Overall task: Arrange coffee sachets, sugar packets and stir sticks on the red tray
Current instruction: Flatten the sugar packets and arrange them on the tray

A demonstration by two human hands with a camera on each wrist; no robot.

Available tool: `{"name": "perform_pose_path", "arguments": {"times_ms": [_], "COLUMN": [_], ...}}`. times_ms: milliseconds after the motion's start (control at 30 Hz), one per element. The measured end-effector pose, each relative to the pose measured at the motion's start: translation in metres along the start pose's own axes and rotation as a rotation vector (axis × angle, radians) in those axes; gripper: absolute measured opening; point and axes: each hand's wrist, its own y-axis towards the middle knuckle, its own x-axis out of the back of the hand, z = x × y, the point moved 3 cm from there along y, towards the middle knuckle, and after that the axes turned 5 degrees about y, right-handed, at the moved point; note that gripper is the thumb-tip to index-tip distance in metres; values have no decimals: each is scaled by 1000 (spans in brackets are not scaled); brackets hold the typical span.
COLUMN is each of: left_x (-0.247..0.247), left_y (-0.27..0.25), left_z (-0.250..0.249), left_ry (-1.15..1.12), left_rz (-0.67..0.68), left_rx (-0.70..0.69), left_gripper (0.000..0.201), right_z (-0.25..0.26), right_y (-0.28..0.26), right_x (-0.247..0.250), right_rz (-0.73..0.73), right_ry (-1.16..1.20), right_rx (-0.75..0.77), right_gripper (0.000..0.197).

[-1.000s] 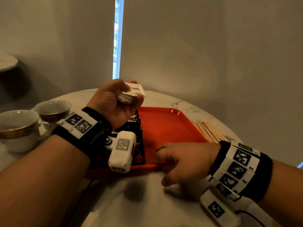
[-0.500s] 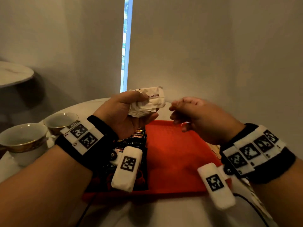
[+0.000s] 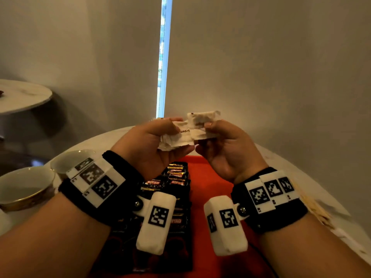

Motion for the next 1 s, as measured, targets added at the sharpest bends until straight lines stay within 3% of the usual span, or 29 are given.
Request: {"name": "perform_pose_path", "arguments": {"times_ms": [133,267,367,433,633,700,833,1000], "left_x": [9,8,10,9,13,13,14,17], "left_y": [1,0,-2,-4,-7,-8,-9,-9], "left_z": [-2,-5,1,3,3,2,-2,-2], "left_ry": [-21,-39,11,81,147,116,-9,-85], "left_rz": [-46,-111,-29,-21,-167,-167,-170,-170], "left_rx": [-17,-52,-16,-26,-23,-26,-75,-121], "left_gripper": [27,20,43,50,46,47,23,23], "right_z": [-3,-3,-4,-6,-1,4,3,-36], "right_y": [8,5,1,0,1,7,31,44], "right_x": [3,-3,-11,-12,-6,1,43,96], "right_rz": [-52,10,105,111,99,37,-185,-421], "right_ry": [169,25,-40,-85,-218,-186,-14,-12], "right_rx": [44,58,58,49,59,81,92,-222], "right_gripper": [14,16,27,22,12,11,13,11]}}
